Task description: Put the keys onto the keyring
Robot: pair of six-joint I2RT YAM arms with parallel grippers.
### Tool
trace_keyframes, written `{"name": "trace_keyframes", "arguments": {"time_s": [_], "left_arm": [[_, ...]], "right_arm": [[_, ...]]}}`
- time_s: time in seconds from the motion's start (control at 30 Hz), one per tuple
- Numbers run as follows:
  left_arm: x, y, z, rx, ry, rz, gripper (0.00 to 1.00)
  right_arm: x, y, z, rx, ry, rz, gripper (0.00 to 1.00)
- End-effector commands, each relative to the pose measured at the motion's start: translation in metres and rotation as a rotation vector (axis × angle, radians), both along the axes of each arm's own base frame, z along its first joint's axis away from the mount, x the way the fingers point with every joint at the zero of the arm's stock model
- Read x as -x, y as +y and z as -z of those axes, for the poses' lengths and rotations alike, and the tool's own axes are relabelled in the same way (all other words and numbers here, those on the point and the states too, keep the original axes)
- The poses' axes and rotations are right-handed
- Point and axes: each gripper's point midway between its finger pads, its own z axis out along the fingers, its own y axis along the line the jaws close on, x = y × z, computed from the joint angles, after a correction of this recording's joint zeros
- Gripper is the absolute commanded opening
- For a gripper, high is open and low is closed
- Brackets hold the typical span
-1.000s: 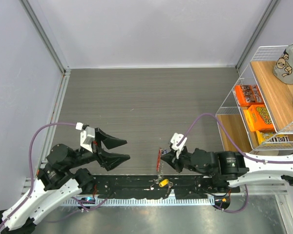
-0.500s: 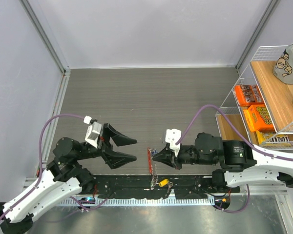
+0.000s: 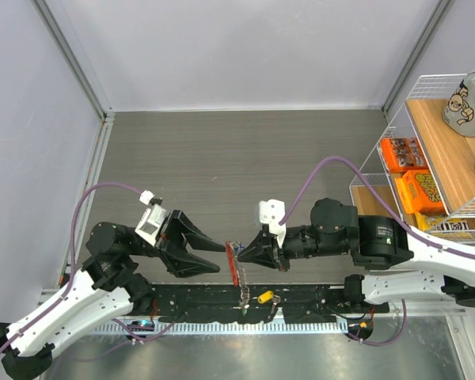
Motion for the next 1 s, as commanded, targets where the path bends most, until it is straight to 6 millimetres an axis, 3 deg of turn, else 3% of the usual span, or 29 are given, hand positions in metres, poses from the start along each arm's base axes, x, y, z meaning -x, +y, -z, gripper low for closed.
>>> {"name": "trace_keyframes", "arguments": {"time_s": [0.0,0.27,0.6,0.83,0.97], "left_arm": [[0.013,0.003,-0.018,0.036,-0.047,0.067,0.49],[0.009,0.0,-0.015,0.021,-0.026,0.063,0.46],[0.006,-0.002,-0.015,0.016,-0.023,0.056,0.42],[0.003,-0.005,-0.014,0.007,-0.013,0.055,0.36],[0.001,-0.007,-0.014,0.005,-0.006,0.05,0.27]], "right_arm": [[0.003,0.006,-0.04,-0.1,-0.01,-0.032,0.05],[0.003,0.013,-0.055,-0.125,-0.015,-0.044,0.06],[0.002,0.017,-0.059,-0.131,-0.021,-0.045,0.05],[0.001,0.021,-0.058,-0.125,-0.022,-0.042,0.05],[0.0,0.023,-0.059,-0.125,-0.022,-0.041,0.05]]}}
